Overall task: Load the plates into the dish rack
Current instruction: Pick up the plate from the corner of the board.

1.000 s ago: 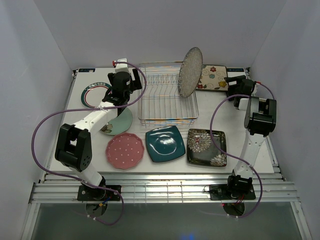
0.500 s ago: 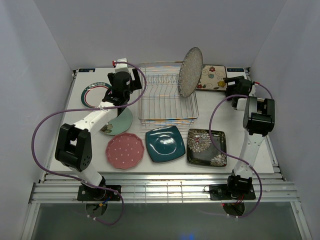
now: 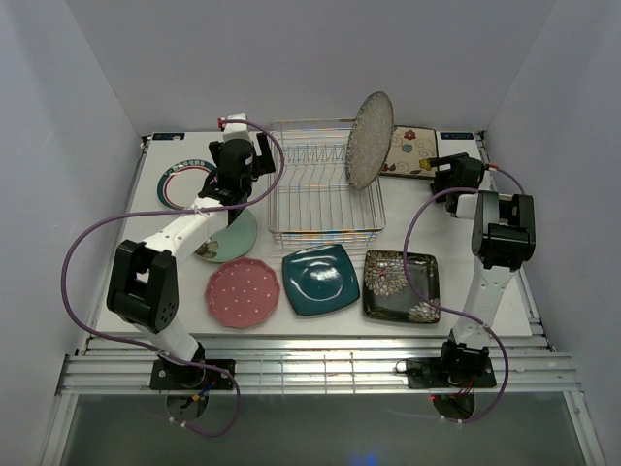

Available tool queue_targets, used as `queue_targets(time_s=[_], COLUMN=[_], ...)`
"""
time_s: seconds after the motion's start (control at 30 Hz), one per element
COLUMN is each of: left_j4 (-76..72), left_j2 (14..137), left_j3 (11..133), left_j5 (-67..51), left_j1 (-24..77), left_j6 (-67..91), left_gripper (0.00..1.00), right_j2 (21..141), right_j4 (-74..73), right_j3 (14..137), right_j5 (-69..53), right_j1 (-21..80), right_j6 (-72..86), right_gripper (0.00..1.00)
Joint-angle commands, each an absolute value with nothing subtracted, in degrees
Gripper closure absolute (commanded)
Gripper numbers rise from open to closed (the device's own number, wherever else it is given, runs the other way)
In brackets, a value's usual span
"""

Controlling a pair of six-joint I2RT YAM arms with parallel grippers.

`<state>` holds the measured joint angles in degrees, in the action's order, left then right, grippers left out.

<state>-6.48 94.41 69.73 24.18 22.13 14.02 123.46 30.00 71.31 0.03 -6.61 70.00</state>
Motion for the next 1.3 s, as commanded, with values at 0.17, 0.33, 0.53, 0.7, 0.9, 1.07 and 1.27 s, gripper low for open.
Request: queue_targets(time_s=[0.17,0.33,0.53,0.7,0.9,1.07,1.27], left_j4=[-6.9,-6.9,-7.0,-7.0,-7.1,-7.2,-7.2], left_j2=[93.3,93.6,93.7,93.7,94.2,94.3,94.6], left_j3=[69.2,69.3,69.3,69.3,69.4,69.4,69.4], left_j5=[24.3,24.4,24.7,24.7,24.7,24.9,25.0], left_j1=[22.0,21.9,21.9,21.9,21.9,21.9,21.9], left_j6=[14.2,14.2,14.2,14.2,14.2,14.2,14.1], left_gripper=[0.02,0.02,0.02,0.02,0.02,0.02,0.02], right_j2=[119.2,120.0,120.7,122.2,123.6,125.3,126.4], right_j4=[28.5,29.9,33.3,36.0,37.1,36.6,37.2], right_j3=[67.9,67.3,65.9,66.6,68.1,69.5,70.3], right_j5=[0.9,0.4,0.8,0.5,-0.9,-0.4,1.3], right_j1=[-6.8,-6.5,-5.3,-4.0,-3.7,-3.7,-3.7], right_j6=[69.9,71.4,73.5,75.3,75.9,75.8,76.4], right_gripper=[0.09,0.09,0.10,0.10,0.12,0.16,0.20])
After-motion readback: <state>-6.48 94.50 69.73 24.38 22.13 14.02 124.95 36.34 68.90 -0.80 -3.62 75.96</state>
